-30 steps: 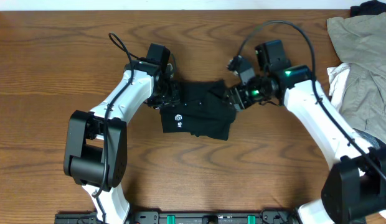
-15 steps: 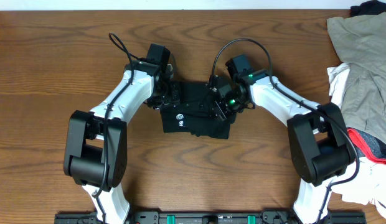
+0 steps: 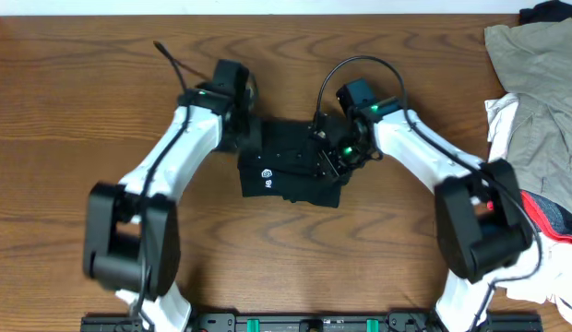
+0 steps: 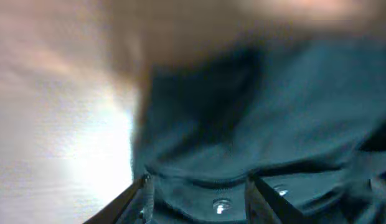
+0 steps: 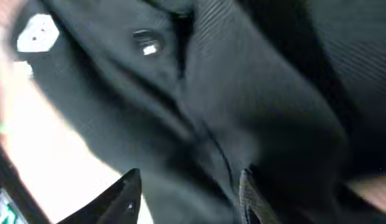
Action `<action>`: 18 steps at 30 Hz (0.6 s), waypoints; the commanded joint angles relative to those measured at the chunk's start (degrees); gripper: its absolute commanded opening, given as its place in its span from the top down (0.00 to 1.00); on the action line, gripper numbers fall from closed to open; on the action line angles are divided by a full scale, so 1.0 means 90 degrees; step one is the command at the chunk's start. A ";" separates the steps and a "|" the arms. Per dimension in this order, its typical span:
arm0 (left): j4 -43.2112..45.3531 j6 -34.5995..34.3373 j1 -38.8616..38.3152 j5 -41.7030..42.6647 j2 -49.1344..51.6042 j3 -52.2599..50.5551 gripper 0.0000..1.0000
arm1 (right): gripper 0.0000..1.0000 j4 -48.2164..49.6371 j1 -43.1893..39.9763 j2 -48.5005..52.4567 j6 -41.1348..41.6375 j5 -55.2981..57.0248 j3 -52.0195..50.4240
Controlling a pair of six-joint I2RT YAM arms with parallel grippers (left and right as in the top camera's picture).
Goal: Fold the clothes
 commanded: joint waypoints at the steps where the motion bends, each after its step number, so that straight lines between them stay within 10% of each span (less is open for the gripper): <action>1: 0.0673 0.0998 0.0032 -0.0699 -0.0590 0.0228 0.52 | 0.49 -0.0100 0.0083 -0.0945 0.0041 0.0119 0.0301; 9: 0.2506 0.1773 0.0032 -0.0685 0.0121 0.0168 0.52 | 0.40 -0.0527 0.0415 -0.1137 0.0046 0.0117 0.0284; 18: 0.2433 0.1666 0.0029 0.0068 0.1375 0.0168 0.44 | 0.35 -0.0493 0.0799 -0.0430 0.0068 0.0328 0.0282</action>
